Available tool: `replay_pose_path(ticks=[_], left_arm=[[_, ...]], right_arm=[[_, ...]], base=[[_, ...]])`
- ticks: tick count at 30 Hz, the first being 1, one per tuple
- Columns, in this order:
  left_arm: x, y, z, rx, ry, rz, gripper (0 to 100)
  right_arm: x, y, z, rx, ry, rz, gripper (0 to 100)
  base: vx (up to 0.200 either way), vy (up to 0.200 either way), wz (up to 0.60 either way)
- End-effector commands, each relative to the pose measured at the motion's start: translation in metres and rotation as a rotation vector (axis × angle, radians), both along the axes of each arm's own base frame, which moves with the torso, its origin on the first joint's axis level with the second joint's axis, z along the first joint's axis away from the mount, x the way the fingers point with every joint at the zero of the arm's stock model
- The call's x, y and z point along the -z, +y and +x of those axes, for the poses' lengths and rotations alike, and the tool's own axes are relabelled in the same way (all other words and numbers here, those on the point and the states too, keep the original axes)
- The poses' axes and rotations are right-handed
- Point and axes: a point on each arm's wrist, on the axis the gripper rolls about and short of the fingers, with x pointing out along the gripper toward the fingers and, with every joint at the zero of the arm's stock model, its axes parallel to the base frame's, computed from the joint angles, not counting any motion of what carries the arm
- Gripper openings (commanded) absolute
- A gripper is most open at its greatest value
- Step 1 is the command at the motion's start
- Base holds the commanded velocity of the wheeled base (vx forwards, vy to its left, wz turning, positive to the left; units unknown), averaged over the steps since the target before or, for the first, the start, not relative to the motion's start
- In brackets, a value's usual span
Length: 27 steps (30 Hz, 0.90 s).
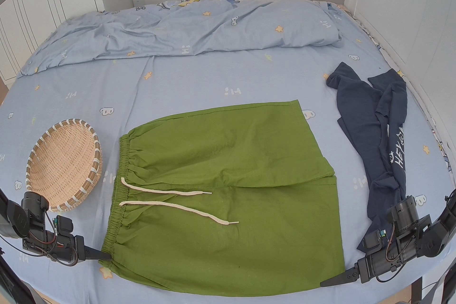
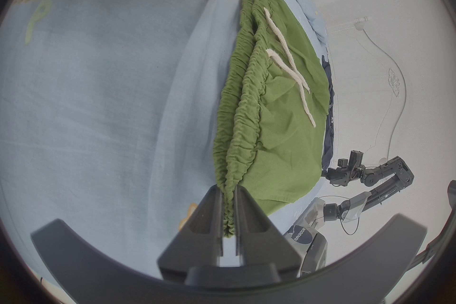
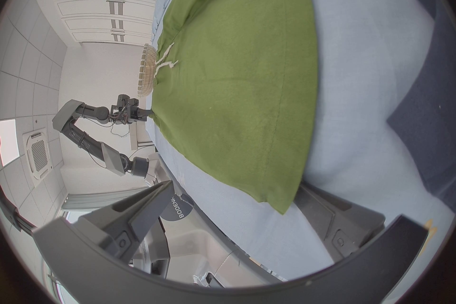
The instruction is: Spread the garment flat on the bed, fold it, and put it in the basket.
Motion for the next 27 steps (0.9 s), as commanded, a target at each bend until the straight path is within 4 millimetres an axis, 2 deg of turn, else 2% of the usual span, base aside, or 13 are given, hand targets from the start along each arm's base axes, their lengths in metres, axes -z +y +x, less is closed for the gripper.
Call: replay_pose_path(ticks=[1, 3, 4, 20, 24, 27], left_arm=[[0.001, 0.0, 0.0, 0.0, 0.002, -0.001, 0], [0.001, 0.0, 0.0, 0.002, 0.002, -0.001, 0], [0.001, 0.0, 0.0, 0.002, 0.003, -0.001, 0], [0.0, 0.001, 0.003, -0.012, 0.025, -0.013, 0], [-0.008, 0.002, 0.009, -0.043, 0.102, -0.051, 0], [-0.018, 0.004, 0.014, -0.045, 0.184, -0.082, 0]], right_arm=[[0.001, -0.007, 0.002, 0.039, 0.003, -0.004, 100], [0.001, -0.01, 0.003, 0.057, 0.004, -0.003, 100], [0.001, -0.011, 0.003, 0.065, 0.004, -0.003, 0], [0.004, -0.012, -0.002, 0.066, 0.034, -0.017, 0], [0.001, -0.014, -0.008, 0.076, 0.017, -0.036, 0], [-0.01, -0.014, -0.012, 0.091, -0.032, -0.063, 0]], base=[[0.0, 0.0, 0.0], [0.0, 0.0, 0.0], [0.0, 0.0, 0.0], [0.0, 0.0, 0.0], [0.0, 0.0, 0.0], [0.0, 0.0, 0.0]])
